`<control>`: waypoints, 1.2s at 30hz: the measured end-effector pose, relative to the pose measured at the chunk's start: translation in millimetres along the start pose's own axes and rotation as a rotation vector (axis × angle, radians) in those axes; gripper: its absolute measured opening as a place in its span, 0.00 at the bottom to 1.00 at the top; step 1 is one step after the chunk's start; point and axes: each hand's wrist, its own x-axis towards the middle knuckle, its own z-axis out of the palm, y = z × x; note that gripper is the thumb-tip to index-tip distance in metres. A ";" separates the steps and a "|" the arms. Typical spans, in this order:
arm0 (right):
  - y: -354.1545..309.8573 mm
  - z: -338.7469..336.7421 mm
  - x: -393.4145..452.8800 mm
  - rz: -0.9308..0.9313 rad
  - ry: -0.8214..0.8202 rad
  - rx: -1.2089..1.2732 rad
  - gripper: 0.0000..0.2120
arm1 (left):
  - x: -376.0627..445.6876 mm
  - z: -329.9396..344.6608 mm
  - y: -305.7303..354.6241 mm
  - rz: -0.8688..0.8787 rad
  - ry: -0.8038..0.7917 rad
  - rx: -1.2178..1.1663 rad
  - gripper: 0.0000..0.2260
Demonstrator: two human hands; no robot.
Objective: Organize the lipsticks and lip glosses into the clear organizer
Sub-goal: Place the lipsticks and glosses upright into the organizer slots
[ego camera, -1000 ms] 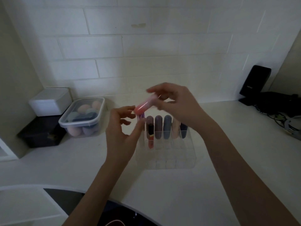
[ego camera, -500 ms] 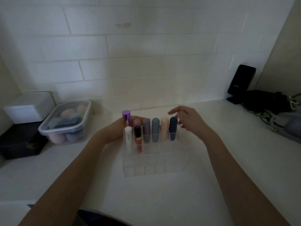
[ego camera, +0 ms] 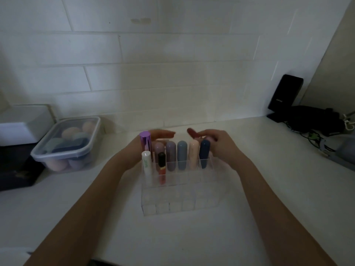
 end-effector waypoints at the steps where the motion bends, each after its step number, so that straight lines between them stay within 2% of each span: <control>1: -7.6 -4.6 -0.7 0.024 0.026 0.096 0.03 | -0.8 -2.2 1.0 0.018 0.066 -0.094 0.15; 3: -25.8 -14.4 -3.3 0.038 0.030 0.186 0.03 | 0.8 -7.1 5.4 0.092 0.176 -0.301 0.13; 6: -56.1 -22.7 -8.1 0.021 -0.017 0.265 0.04 | -7.2 -11.6 16.9 0.255 0.245 -0.431 0.12; 8: -73.1 -22.9 -11.4 0.006 -0.094 0.334 0.06 | -14.2 -11.4 25.8 0.327 0.279 -0.391 0.12; 12: -95.4 -21.9 -20.7 -0.048 -0.256 0.340 0.08 | -19.0 -0.9 48.7 0.361 0.339 -0.045 0.12; 18: -108.4 -19.2 -30.9 -0.104 -0.363 0.402 0.13 | -24.4 11.6 64.2 0.371 0.358 -0.186 0.12; 22: -111.6 -16.1 -33.1 -0.080 -0.440 0.404 0.11 | -30.5 14.4 65.3 0.366 0.365 -0.287 0.09; 24: -113.5 -12.8 -34.4 -0.074 -0.427 0.322 0.11 | -33.6 14.0 66.0 0.367 0.372 -0.344 0.09; 27: -118.3 -8.4 -35.1 -0.140 -0.272 0.129 0.11 | -37.6 12.3 69.9 0.399 0.431 -0.343 0.09; 29: -122.2 -8.5 -34.9 -0.212 -0.183 0.161 0.11 | -40.2 12.9 72.1 0.432 0.485 -0.217 0.10; 31: -126.4 -10.4 -35.5 -0.244 -0.174 0.235 0.12 | -43.3 17.9 73.3 0.464 0.523 -0.058 0.13; 36: -124.4 -12.5 -35.5 -0.310 -0.121 0.127 0.13 | -44.8 31.1 68.9 0.452 0.616 0.161 0.22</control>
